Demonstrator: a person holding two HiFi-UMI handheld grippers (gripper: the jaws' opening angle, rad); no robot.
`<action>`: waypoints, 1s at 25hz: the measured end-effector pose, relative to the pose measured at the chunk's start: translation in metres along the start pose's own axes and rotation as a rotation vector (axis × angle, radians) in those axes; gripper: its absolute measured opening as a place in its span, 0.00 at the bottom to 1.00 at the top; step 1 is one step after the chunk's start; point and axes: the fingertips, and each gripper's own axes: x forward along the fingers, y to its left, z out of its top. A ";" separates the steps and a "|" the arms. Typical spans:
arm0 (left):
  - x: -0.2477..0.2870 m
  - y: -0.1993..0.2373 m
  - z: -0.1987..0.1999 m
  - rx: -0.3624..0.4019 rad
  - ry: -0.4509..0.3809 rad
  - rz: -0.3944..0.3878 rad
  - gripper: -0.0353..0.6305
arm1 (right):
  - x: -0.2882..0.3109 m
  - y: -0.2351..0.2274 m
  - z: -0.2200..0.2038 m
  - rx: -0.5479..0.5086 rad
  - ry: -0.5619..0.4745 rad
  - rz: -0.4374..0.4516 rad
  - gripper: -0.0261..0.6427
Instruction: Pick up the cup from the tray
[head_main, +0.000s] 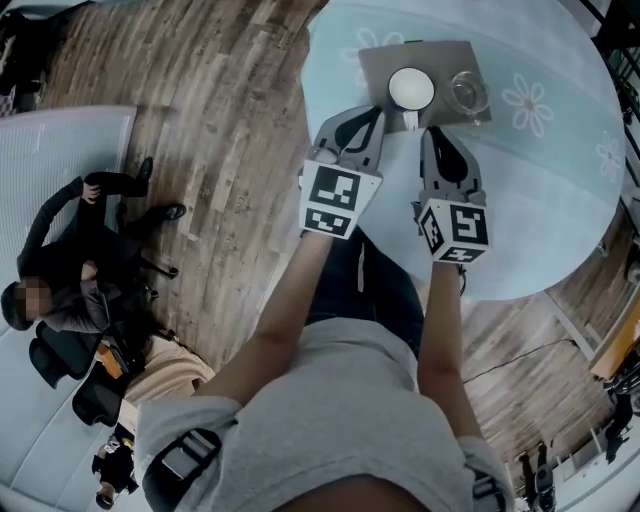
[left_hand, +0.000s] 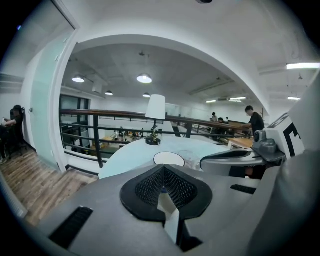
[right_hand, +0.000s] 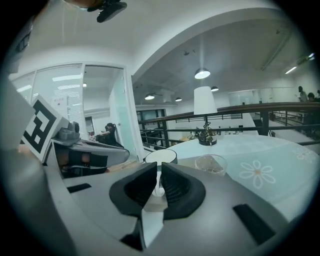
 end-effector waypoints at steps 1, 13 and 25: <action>0.001 0.001 -0.002 0.004 0.004 0.002 0.06 | 0.002 0.000 -0.003 0.004 0.002 0.013 0.05; 0.002 0.005 -0.028 -0.006 0.053 0.020 0.06 | 0.024 0.010 -0.030 0.011 0.050 0.178 0.21; 0.000 0.011 -0.036 -0.012 0.068 0.029 0.06 | 0.045 0.017 -0.045 -0.039 0.108 0.313 0.20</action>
